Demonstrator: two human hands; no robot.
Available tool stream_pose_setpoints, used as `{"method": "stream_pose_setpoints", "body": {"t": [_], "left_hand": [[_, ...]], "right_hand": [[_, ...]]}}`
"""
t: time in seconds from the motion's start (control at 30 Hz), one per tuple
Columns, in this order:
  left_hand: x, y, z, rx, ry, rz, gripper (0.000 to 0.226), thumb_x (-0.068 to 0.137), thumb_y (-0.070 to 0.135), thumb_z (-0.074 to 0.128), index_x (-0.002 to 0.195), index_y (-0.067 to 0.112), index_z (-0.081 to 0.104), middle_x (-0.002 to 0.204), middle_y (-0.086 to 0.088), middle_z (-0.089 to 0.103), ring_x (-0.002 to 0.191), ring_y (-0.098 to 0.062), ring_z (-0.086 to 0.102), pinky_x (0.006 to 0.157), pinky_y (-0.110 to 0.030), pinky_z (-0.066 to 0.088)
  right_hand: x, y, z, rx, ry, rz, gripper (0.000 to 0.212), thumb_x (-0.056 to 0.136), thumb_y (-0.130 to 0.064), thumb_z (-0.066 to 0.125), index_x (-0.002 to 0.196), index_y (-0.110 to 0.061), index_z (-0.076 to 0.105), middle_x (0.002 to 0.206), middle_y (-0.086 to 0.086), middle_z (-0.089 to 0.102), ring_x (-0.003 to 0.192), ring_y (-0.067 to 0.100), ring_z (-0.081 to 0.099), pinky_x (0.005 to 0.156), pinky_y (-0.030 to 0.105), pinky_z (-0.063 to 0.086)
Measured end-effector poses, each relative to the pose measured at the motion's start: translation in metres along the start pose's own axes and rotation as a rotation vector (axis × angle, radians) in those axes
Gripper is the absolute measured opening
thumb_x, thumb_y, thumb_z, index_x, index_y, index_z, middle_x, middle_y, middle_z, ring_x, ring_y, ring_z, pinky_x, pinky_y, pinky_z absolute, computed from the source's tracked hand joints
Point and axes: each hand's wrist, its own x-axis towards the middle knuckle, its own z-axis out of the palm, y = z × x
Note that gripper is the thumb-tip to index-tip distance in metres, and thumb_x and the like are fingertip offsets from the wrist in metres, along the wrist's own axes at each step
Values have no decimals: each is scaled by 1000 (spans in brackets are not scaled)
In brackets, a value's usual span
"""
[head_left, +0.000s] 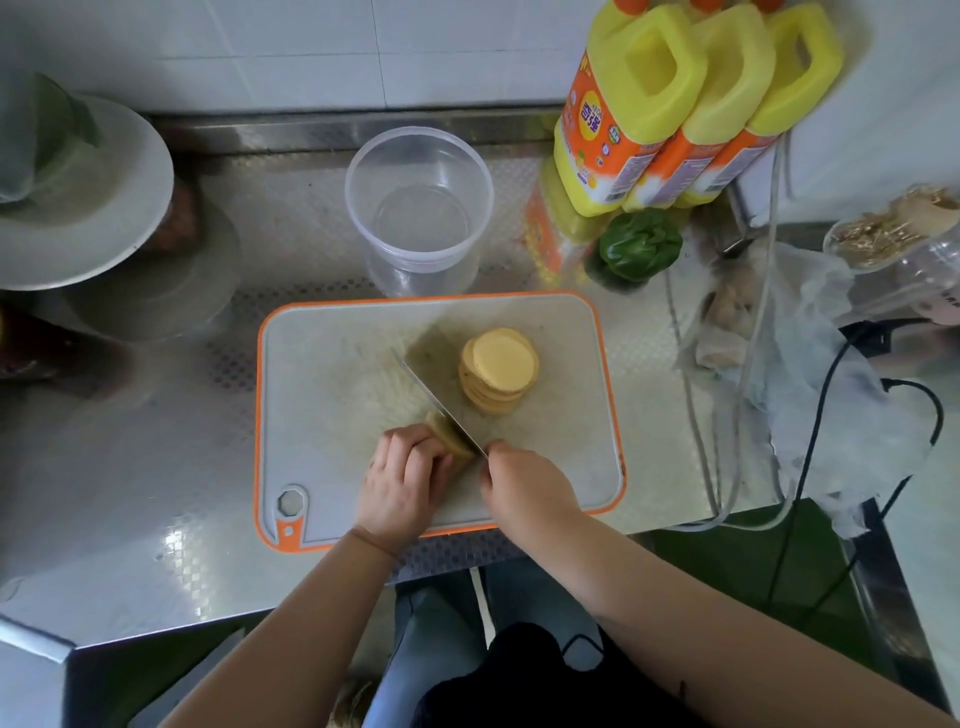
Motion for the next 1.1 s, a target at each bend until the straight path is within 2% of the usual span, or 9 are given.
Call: {"method": "stream_pose_setpoints", "body": {"t": [0.4,0.53,0.6,0.67,0.73,0.8,0.87,0.93,1.1], "left_hand": [[-7,-2,-3,-3,-20,-46,8,103,15,46,103,8,50,106,-9,48,86,-28,49,75,-32,44],[-8,-3,-3,-10,-17,-61,10,104,16,46,105,8,50,107,-9,49,89,-28,51,77,-33,45],[-7,-4,-2,-8,-4,-57,13,104,18,46,108,7,52,107,-10,50,91,-29,51,80,-33,45],[-7,-4,-2,0,-7,-50,13,104,17,46,110,6,51,107,-10,48,91,-29,50,81,-33,43],[-6,-3,-3,-9,-16,-52,14,99,12,51,112,7,50,109,-10,47,93,-29,49,81,-33,43],[-6,-4,-3,-15,-19,-50,18,95,9,54,112,7,50,110,-10,47,93,-30,49,82,-32,43],[-5,-3,-3,-18,-18,-51,18,93,8,55,111,6,50,110,-9,47,93,-30,49,80,-32,43],[-5,-3,-3,-23,-19,-54,17,92,7,55,108,6,51,109,-10,47,93,-30,48,79,-32,43],[-6,-5,-2,-22,-18,-55,16,93,8,57,108,6,52,110,-9,48,93,-29,50,77,-33,44]], "right_hand": [[-5,-5,-1,-38,85,-22,22,100,-27,40,104,-12,55,90,6,65,82,23,63,65,30,45],[-15,-16,-7,-86,96,-79,22,100,-23,38,107,-10,55,91,6,66,82,24,65,60,28,36],[-29,-26,-12,-167,148,-112,10,88,-18,60,93,-9,61,73,4,65,62,21,65,49,25,30],[-39,-33,-14,-167,194,-87,25,61,-15,84,67,-13,60,46,-1,54,34,16,53,41,19,18],[-44,-33,-12,-118,191,-55,33,53,-11,89,62,-13,57,40,-3,49,28,16,48,40,17,16],[-48,-33,-14,-96,192,-63,26,63,-10,84,69,-10,58,45,1,54,34,19,53,41,19,21],[-48,-35,-21,-144,120,-65,6,90,-14,60,92,-8,58,72,8,66,63,26,67,51,26,30],[-49,-36,-20,-109,67,-45,17,100,-16,38,107,-10,52,93,8,67,86,28,66,61,29,32],[-43,-36,-20,-99,56,-4,18,101,-16,36,107,-10,52,97,7,66,91,27,65,63,29,34]]}}
